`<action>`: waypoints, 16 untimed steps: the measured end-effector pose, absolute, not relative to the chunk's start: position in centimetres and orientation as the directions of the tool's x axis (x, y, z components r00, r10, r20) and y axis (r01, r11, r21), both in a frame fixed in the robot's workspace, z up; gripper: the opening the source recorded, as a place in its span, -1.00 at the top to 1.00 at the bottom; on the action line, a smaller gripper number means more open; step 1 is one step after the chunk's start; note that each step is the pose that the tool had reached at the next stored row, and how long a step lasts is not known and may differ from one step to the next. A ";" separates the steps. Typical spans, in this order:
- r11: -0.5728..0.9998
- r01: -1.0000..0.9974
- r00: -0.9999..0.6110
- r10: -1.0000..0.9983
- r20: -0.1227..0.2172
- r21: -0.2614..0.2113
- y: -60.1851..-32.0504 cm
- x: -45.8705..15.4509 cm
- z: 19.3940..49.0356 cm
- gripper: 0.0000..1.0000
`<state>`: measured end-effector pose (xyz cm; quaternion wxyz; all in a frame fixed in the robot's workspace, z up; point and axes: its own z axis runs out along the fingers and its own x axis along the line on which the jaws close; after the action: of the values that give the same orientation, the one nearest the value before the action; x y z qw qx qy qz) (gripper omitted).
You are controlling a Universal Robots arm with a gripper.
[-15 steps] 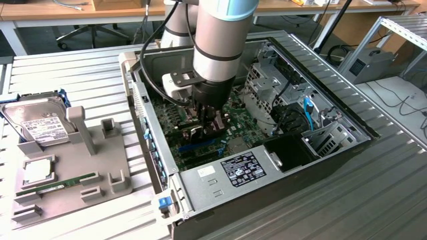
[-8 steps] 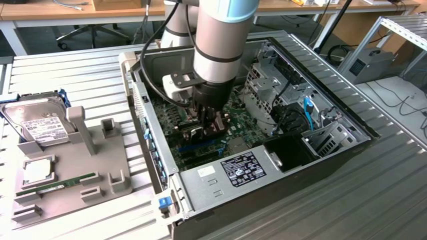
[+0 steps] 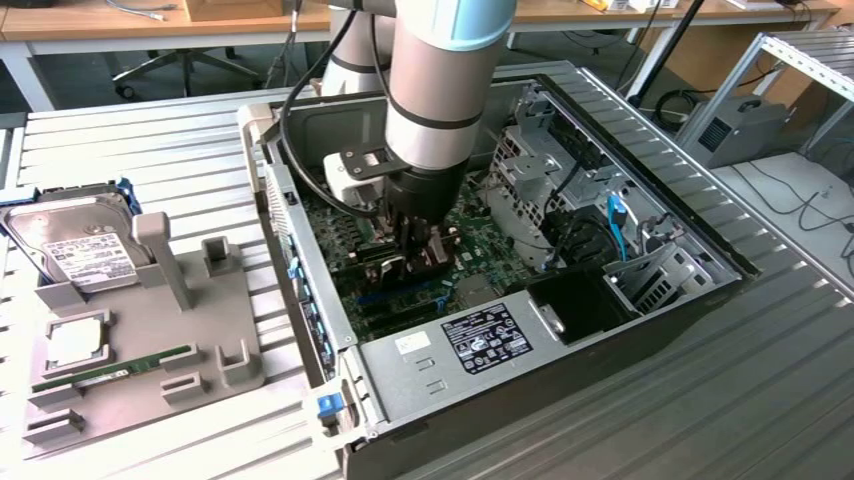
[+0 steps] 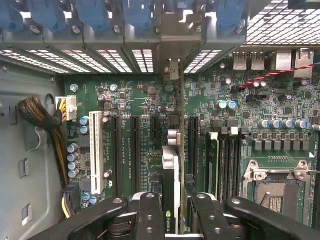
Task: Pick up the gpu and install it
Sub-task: 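Insert the gpu into the slot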
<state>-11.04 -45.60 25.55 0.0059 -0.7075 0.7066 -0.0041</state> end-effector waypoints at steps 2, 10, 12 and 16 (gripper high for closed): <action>-0.001 -1.000 0.001 -1.000 -0.002 -0.014 -45.6 -11.1 25.5 0.47; -0.001 -1.000 0.001 -1.000 -0.002 -0.014 -45.6 -11.1 25.5 0.47; -0.001 -1.000 0.001 -1.000 -0.002 -0.014 -45.6 -11.1 25.5 0.47; -0.001 -1.000 0.001 -1.000 -0.002 -0.014 -45.6 -11.1 25.5 0.47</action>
<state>-11.06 -45.60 25.48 0.0058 -0.7075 0.7067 -0.0041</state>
